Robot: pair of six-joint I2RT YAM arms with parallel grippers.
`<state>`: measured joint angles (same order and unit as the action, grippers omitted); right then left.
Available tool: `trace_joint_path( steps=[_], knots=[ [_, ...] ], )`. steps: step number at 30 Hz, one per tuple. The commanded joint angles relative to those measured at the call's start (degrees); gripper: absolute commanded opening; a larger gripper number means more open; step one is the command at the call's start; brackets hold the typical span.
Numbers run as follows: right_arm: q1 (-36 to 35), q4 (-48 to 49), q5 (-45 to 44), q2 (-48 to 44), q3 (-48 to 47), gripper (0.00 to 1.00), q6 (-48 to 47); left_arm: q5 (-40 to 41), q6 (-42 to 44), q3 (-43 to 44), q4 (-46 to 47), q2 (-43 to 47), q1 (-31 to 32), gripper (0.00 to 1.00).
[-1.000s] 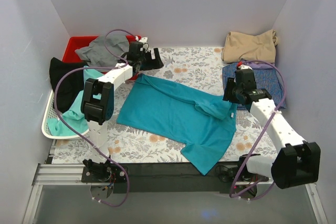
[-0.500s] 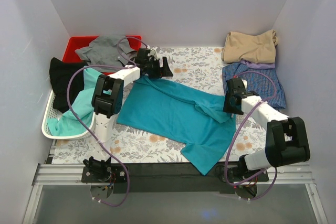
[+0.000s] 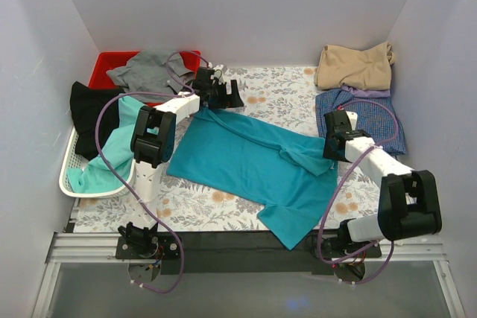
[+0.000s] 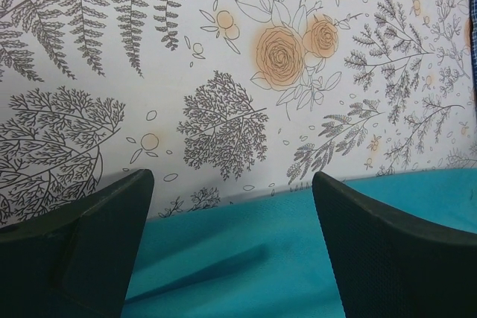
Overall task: Fold and stack the t-shirts
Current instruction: Fold the tshirt
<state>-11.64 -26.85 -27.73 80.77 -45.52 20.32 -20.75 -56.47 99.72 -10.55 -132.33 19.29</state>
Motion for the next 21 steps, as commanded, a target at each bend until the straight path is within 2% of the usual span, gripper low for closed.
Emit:
trace_joint_path(
  steps=[1, 4, 8, 14, 21],
  knots=[
    [0.21, 2.06, 0.55, -7.18, -4.14, 0.57, -1.33, 1.33, 1.27, -0.76, -6.24, 1.98, -0.66, 0.88],
    [0.21, 2.42, 1.1, -11.42, -4.84, 0.6, -1.59, 0.97, 0.92, -1.02, -6.07, 4.88, -0.66, 0.88],
    [0.3, 3.03, 2.23, -13.27, -5.37, 0.61, -2.12, 6.15, 0.31, -1.9, -8.34, 7.61, -0.66, 0.88],
    [0.3, 3.21, 6.19, -10.81, -5.63, 0.61, -1.95, 10.72, -0.66, -8.13, -10.81, 12.27, -0.57, 0.89],
    [0.3, 3.82, 9.0, -8.44, -5.11, 0.61, -2.12, 13.99, -1.36, -17.71, -5.81, 21.76, -0.57, 0.89]
  ],
)
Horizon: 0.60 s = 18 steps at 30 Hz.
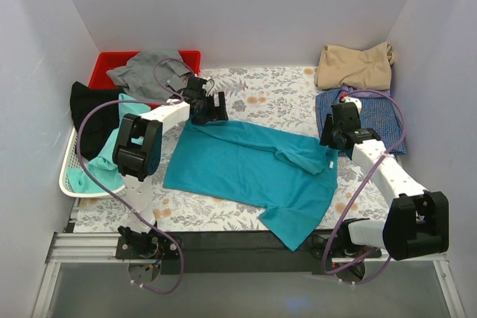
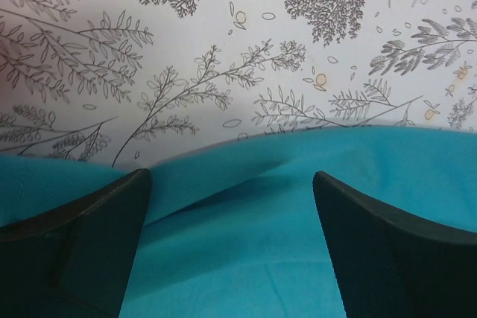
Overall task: Fold and stack the t-shirts
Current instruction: Fold the tshirt
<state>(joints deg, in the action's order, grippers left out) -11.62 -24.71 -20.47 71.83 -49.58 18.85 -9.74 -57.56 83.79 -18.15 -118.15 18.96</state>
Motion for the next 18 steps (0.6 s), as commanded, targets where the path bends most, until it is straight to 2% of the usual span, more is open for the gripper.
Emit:
trace_joint_path(
  steps=[1, 8, 13, 18],
  knots=[
    [0.28, 1.68, 2.01, 0.76, -0.96, 0.61, -0.66, 2.45, -0.45, -2.05, 1.89, 8.45, -0.24, 0.89],
    [0.19, 2.91, 6.23, 3.4, -0.34, 0.61, -0.83, -1.86, -0.62, -6.36, 7.77, 15.4, 0.37, 0.89],
    [0.19, 3.18, 7.64, 3.93, -0.34, 0.61, -1.01, 1.03, -0.62, -6.27, 4.62, 14.88, 0.55, 0.89],
    [0.19, 3.26, 8.16, 4.19, -0.34, 0.61, -1.27, 3.14, -1.76, -10.74, 6.02, 14.7, 0.64, 0.89]
  ],
)
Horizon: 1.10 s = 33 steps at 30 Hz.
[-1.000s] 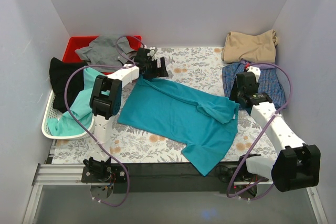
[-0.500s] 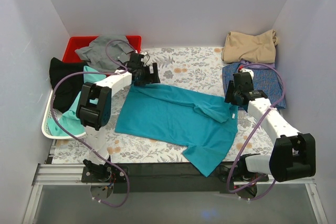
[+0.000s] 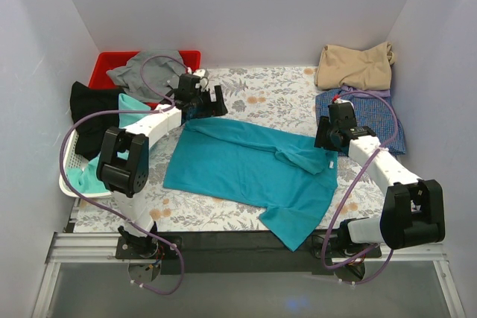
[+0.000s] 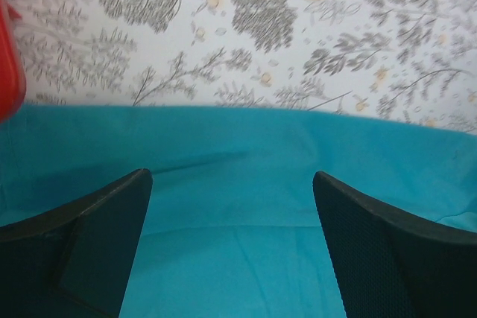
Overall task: Fold and stack the t-shirts
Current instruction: Fold the tshirt
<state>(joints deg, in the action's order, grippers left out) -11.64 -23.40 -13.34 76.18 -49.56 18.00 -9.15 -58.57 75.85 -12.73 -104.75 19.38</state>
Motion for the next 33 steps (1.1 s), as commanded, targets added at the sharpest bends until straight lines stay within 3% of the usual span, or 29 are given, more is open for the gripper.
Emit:
trace_joint_path(
  steps=[1, 16, 25, 33],
  knots=[
    [0.21, 2.04, 1.21, -0.07, -0.27, 0.61, -0.42, 3.08, -0.93, -3.51, 1.21, 1.22, 0.14, 0.89],
    [0.21, 2.3, 2.62, -0.07, 1.13, 0.61, -0.6, 10.99, -0.59, -3.17, -5.37, -3.62, 0.84, 0.89],
    [0.39, 2.57, 2.45, -0.6, 2.71, 0.61, -0.6, 12.39, -1.2, -7.3, -7.3, 2.09, 1.63, 0.89],
    [0.3, 2.39, 0.25, -2.44, 3.51, 0.6, -0.68, 19.43, -1.29, -9.33, -5.64, 6.31, 1.63, 0.89]
  ],
)
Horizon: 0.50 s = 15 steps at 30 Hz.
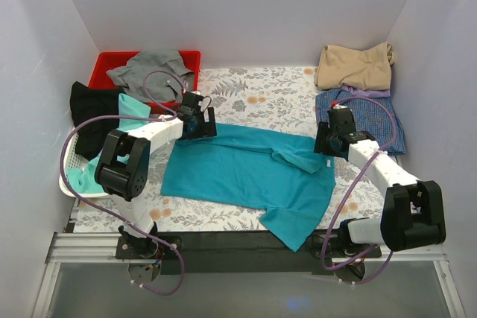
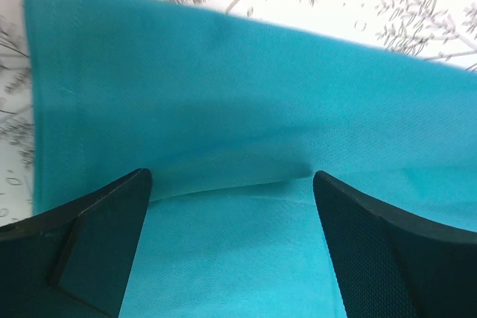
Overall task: Fold and stack the t-shirts
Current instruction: Fold the tshirt
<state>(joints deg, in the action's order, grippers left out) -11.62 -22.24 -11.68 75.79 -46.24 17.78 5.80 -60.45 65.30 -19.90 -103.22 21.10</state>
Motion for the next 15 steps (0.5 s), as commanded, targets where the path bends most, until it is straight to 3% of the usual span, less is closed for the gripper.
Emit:
trace_joint_path(
  steps=[1, 7, 15],
  knots=[
    [0.28, 1.23, -1.85, -2.74, 0.27, 0.6, -0.55, 4.39, 0.94, 2.54, 1.71, 4.61, -0.01, 0.89],
    [1.16, 2.46, -2.39, -2.58, -0.43, 0.61, -1.78, 0.44, 2.26, 12.47, 2.24, 0.74, 0.08, 0.89],
    [1.6, 5.36, 3.25, 3.48, -2.71, 0.6, -1.44, -9.31, 1.82, 15.12, 3.29, -4.18, 0.17, 0.89]
  ],
)
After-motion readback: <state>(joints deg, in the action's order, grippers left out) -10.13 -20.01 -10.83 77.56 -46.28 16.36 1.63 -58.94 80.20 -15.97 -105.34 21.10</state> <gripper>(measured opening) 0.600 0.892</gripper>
